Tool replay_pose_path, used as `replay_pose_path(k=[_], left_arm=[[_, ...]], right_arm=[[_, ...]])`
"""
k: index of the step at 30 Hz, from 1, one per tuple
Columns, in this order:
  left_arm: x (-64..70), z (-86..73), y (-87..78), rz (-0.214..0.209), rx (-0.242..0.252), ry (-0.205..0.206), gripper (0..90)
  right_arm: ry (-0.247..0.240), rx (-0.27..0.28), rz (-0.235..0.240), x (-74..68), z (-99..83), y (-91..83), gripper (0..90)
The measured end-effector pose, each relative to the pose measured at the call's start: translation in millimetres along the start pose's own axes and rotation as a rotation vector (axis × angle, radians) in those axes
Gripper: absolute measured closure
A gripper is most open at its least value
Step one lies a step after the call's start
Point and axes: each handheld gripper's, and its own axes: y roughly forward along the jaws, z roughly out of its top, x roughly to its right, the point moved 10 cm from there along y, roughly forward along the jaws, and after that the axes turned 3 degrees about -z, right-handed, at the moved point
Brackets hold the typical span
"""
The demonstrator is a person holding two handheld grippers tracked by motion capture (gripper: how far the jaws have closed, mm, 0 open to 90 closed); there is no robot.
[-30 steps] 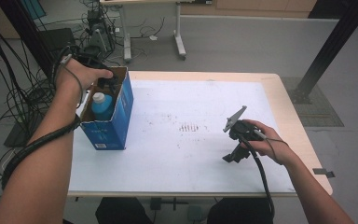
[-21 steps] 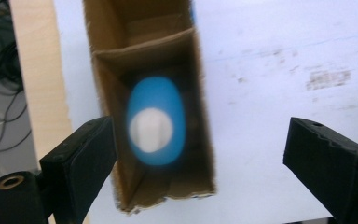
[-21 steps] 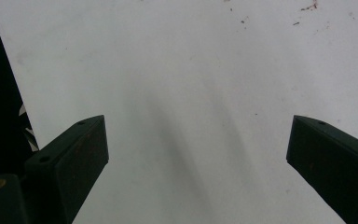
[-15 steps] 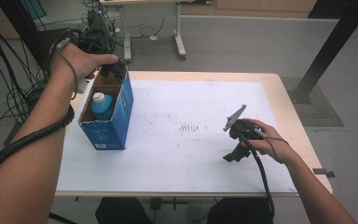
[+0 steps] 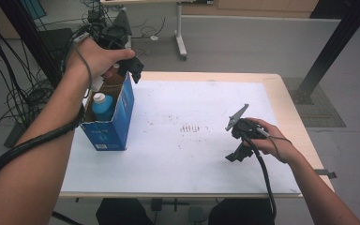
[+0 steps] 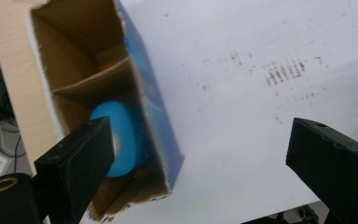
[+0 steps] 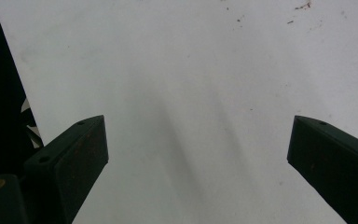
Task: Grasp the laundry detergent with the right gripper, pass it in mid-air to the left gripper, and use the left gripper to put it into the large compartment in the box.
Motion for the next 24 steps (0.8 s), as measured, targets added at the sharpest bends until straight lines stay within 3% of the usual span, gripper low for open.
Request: replay_pose_path(k=[4, 10, 19, 20, 22, 24], left_arm=[[19.7, 8.5, 9.9, -0.031, 0.007, 0.036, 8.3], [35.9, 18.5, 23.8, -0.058, 0.02, 0.049, 8.7], [44.4, 28.9, 49.5, -0.073, 0.039, 0.026, 9.2], [45.8, 30.4, 58.9, -0.089, 0.038, 0.013, 9.4], [45.8, 30.2, 62.1, -0.09, 0.034, 0.02, 9.7], [45.9, 29.9, 76.2, -0.089, 0.023, 0.026, 10.2]], right_arm=[[0.001, 0.001, 0.003, -1.0, 0.1, 0.4, 4.8], [-0.001, 0.004, 0.003, -2.3, 0.8, -0.4, 4.7], [-0.007, 0.001, 0.003, -2.3, -0.6, -2.2, 4.7], [-0.008, -0.001, 0.004, -2.3, -0.5, -2.7, 4.7], [-0.006, -0.002, 0.003, -2.4, 0.4, -4.2, 4.7], [-0.009, -0.003, 0.001, -2.3, 1.3, -5.8, 4.7]])
